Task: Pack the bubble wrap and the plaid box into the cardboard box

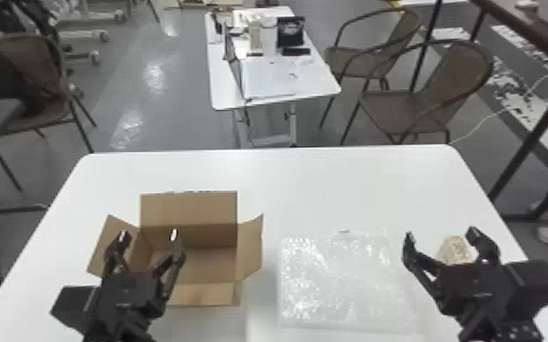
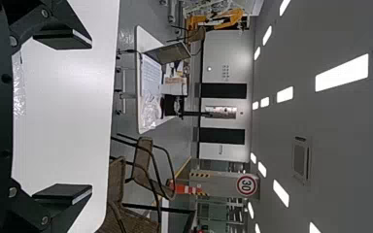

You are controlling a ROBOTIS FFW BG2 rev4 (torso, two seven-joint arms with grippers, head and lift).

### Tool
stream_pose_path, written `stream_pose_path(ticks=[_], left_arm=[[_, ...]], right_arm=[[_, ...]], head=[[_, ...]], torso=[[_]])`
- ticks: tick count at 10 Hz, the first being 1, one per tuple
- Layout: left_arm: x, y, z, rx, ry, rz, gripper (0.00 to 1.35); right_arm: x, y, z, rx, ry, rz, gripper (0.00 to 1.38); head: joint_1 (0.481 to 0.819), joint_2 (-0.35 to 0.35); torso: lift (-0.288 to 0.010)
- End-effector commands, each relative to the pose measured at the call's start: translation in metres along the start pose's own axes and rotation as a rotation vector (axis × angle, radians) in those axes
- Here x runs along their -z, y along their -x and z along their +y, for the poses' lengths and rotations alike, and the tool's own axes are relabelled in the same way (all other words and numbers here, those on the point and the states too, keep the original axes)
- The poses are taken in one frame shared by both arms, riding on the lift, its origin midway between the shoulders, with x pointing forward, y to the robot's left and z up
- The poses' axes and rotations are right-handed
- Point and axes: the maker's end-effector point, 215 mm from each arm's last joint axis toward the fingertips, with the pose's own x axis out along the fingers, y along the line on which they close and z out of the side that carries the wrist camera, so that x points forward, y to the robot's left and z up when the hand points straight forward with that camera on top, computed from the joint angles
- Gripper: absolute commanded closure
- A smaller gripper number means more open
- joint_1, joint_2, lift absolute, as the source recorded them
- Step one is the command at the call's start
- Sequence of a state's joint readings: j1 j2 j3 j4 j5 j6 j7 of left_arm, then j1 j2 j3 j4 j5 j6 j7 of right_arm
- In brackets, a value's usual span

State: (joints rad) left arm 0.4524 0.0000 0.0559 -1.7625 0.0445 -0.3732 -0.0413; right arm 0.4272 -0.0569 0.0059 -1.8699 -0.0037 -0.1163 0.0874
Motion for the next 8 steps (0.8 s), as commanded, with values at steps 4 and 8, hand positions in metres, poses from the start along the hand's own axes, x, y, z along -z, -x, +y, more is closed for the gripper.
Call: stream_pose_path(ticks=[4,8], left_arm=[[-0.0010,0.0008,0.0010,-0.002,-0.007,-0.004,0.41],[-0.0010,0.0008,0.0018,-0.003,-0.008,-0.004,0.41]], right_arm=[[0.0007,0.0003,0.0002,0.000,-0.001,0.002,0.23],[0.0014,0.0008,0.0002,0.000,-0.003,0.003,0.23]], head=[[0.695,0.051],[0.695,0.053]], torso=[[-0.018],[-0.018]])
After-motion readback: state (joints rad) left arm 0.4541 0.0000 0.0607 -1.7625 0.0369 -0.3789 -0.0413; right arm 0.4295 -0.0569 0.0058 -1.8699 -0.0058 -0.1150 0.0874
